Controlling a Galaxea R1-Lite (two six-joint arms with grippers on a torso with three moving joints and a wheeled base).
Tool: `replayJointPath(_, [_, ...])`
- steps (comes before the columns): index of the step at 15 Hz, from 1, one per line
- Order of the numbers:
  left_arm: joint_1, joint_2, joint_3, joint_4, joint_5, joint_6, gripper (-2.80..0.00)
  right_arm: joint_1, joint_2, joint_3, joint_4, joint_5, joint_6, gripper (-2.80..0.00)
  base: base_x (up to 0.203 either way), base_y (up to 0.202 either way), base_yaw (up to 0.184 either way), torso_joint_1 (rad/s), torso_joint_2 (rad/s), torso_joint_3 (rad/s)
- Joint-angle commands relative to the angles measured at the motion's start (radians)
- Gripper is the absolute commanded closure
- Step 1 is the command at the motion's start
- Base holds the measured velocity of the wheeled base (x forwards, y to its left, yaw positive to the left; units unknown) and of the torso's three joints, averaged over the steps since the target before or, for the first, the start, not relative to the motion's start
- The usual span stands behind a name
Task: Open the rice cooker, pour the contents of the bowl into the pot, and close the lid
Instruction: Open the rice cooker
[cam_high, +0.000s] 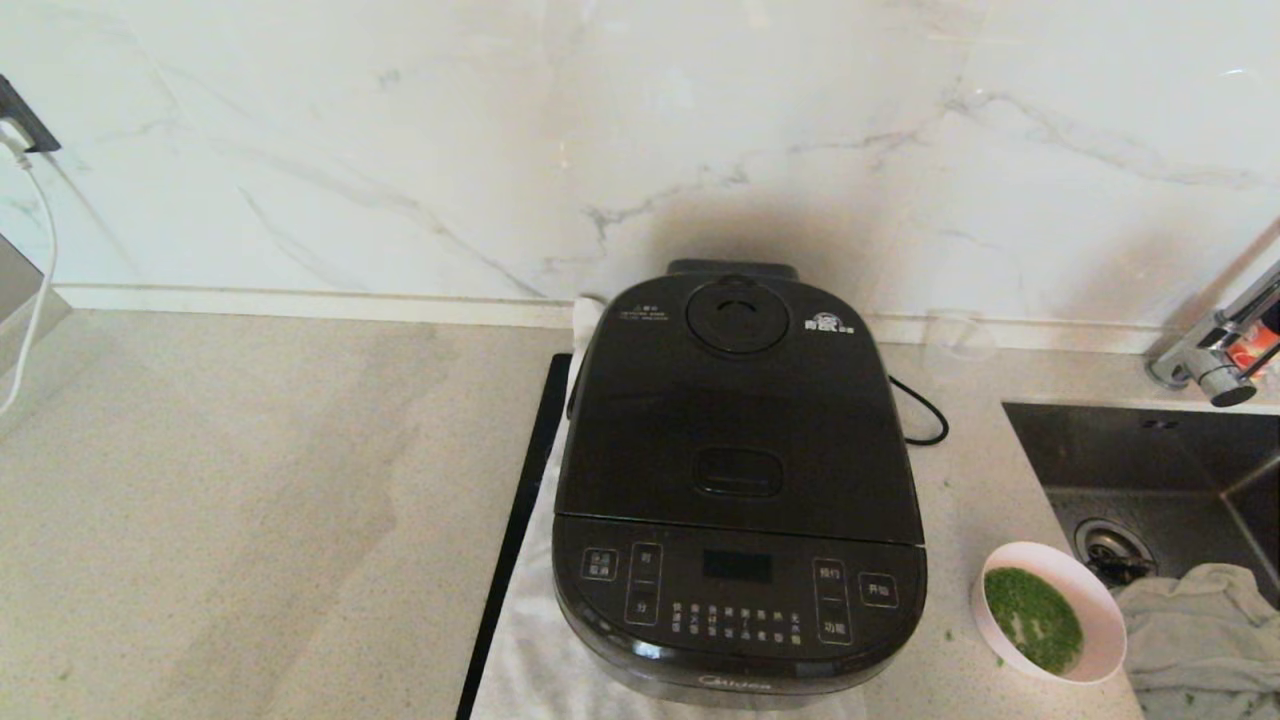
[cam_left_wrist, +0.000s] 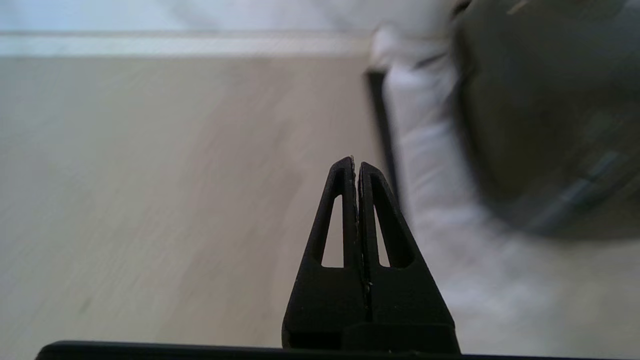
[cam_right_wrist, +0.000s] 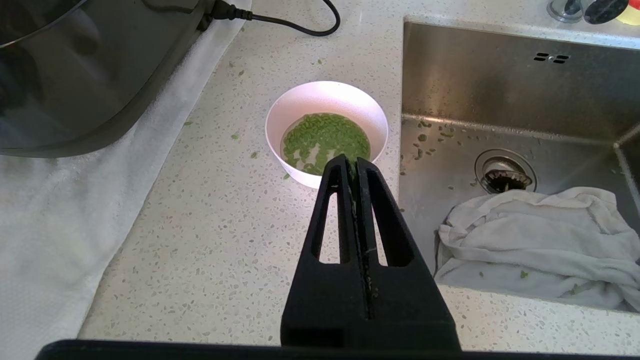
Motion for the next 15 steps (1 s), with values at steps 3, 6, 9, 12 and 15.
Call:
replayJointPath(3, [-0.009,0.516,-0.365,0.011,-0.153,-0.138,0.0,0.0,0.002,0.0,0.0,0.0,0.0,0.0,0.0,0.0,0.0,0.0,0.0,0.0])
replayJointPath(6, [-0.142,0.729,-0.598,0.05,-0.263,-0.263,0.0,0.0,0.002,0.0,0.0,0.0,0.0,0.0,0.0,0.0,0.0,0.0,0.0,0.0])
replayJointPath(9, [-0.334,0.882,-0.702,0.081,-0.287,-0.33,0.0,0.0,0.002,0.0,0.0,0.0,0.0,0.0,0.0,0.0,0.0,0.0,0.0,0.0])
replayJointPath(12, [-0.51,1.013,-0.749,0.079,-0.201,-0.358,0.0,0.0,0.002,0.0,0.0,0.0,0.0,0.0,0.0,0.0,0.0,0.0,0.0,0.0])
replayJointPath(15, [-0.676,1.098,-0.756,0.043,-0.041,-0.366,0.0,0.0,0.002,0.0,0.0,0.0,0.0,0.0,0.0,0.0,0.0,0.0,0.0,0.0])
